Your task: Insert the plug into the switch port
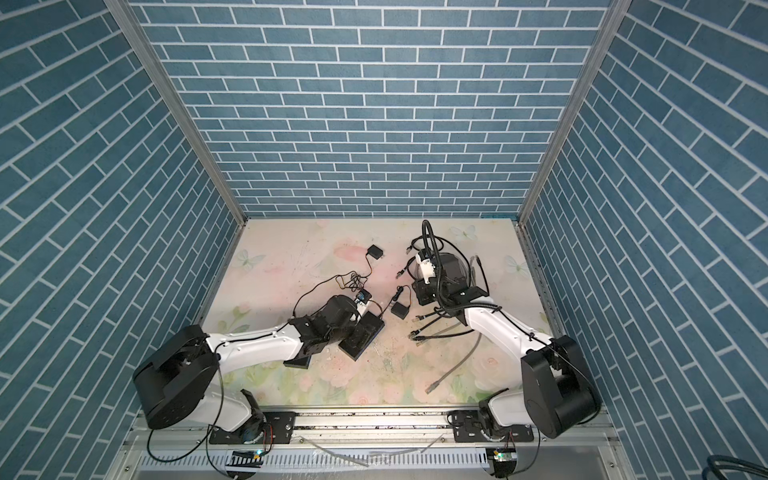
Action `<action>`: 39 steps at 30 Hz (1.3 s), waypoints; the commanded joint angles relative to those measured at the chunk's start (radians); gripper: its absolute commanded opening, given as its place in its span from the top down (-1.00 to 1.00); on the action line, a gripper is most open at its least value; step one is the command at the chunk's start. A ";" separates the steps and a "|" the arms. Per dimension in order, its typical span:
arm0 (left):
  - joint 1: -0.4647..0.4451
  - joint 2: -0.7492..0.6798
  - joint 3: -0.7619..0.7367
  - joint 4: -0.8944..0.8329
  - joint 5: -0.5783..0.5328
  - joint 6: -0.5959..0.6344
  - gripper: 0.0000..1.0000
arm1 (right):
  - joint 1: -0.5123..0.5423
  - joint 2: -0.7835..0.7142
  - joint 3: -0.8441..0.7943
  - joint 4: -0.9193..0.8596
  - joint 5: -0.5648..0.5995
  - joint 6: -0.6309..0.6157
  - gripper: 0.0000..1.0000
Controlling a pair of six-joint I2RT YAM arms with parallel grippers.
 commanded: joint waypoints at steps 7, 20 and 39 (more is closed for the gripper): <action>-0.001 -0.072 -0.092 0.218 -0.098 0.042 -0.97 | -0.034 -0.044 0.107 -0.145 -0.055 -0.178 0.17; 0.225 -0.009 -0.087 0.385 0.157 -0.291 -0.99 | -0.036 -0.140 0.036 -0.169 -0.011 -0.470 0.05; 0.226 0.015 -0.071 0.406 0.141 -0.140 -0.99 | -0.039 -0.118 0.050 -0.607 -0.158 -0.754 0.16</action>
